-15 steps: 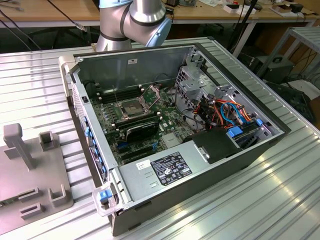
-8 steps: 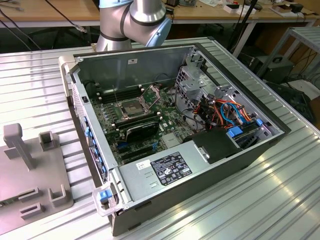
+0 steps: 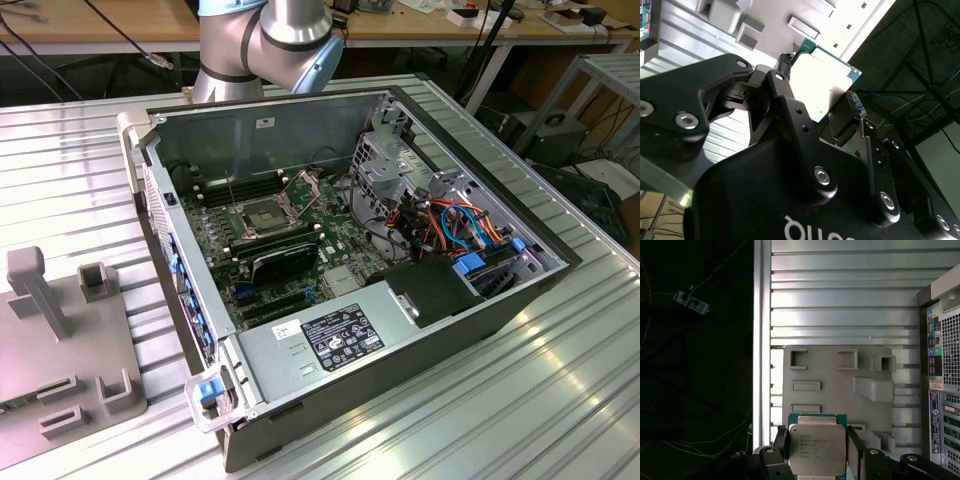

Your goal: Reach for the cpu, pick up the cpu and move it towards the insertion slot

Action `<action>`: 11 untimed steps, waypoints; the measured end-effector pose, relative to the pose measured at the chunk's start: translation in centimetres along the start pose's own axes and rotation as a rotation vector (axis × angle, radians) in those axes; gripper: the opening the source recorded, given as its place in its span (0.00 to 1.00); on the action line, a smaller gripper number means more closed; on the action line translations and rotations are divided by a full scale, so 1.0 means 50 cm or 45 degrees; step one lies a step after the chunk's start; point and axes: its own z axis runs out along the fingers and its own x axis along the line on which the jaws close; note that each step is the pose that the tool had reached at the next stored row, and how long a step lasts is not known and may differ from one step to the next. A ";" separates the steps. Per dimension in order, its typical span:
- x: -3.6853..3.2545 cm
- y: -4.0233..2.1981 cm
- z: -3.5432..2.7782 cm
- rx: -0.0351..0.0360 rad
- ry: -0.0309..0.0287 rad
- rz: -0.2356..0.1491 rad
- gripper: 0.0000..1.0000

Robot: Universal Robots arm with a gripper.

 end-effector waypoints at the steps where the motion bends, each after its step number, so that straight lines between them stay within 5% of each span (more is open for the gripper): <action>1: -0.002 0.000 0.000 0.0000 -0.0001 0.000 0.55; 11: -0.033 0.000 -0.001 0.0001 0.0000 0.000 0.55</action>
